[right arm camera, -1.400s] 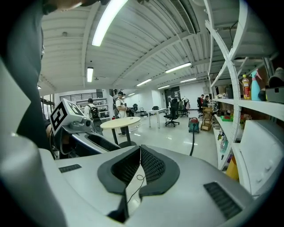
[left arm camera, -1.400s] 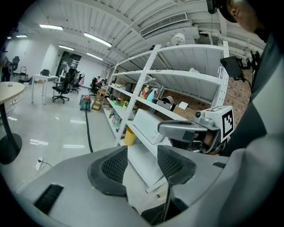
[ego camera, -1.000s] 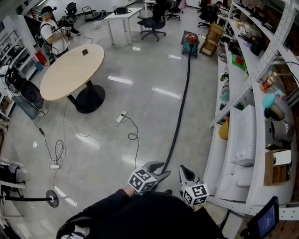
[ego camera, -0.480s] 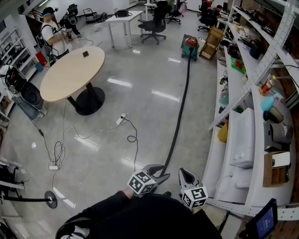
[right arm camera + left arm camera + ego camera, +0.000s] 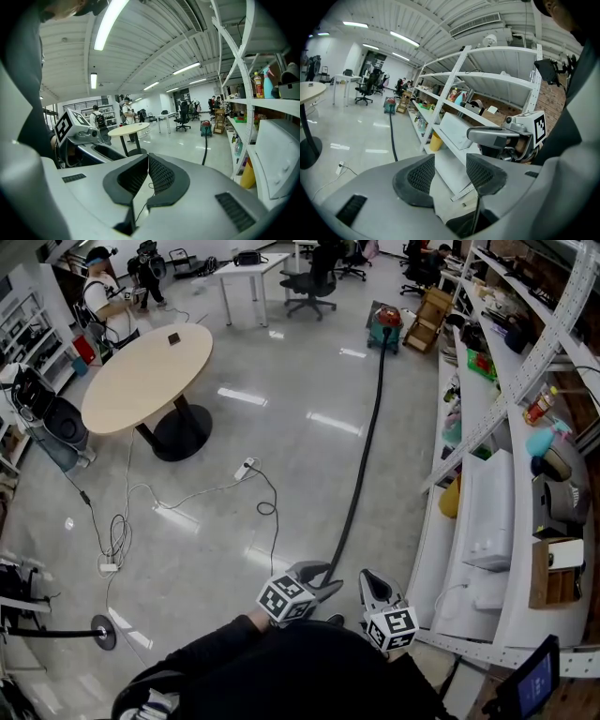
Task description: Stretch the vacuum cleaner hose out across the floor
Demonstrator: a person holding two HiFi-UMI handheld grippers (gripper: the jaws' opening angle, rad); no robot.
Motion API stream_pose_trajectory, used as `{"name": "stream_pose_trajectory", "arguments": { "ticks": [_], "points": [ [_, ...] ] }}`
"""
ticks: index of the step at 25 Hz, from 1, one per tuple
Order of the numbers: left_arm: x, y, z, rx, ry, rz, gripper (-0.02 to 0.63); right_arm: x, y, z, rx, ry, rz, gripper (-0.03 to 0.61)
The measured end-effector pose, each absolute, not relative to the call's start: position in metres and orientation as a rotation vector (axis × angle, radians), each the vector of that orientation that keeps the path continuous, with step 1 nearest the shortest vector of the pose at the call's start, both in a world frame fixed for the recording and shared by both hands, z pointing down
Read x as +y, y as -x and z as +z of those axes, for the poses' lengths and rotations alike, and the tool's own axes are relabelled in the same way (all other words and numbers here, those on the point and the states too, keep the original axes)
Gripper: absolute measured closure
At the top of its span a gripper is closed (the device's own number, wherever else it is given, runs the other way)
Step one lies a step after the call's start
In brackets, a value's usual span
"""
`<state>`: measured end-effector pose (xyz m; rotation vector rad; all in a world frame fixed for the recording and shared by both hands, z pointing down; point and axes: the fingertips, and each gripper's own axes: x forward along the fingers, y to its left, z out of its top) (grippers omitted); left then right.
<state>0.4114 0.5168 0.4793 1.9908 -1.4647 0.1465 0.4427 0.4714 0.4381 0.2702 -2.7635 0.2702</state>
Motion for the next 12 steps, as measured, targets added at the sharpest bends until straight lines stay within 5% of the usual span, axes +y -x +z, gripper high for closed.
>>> {"name": "stream_pose_trajectory", "arguments": {
  "ticks": [12],
  "points": [
    [0.532, -0.4, 0.479, -1.632, -1.849, 0.026, 0.39, 0.482, -0.42, 0.434, -2.755, -0.011, 0.165, 0.561]
  ]
}}
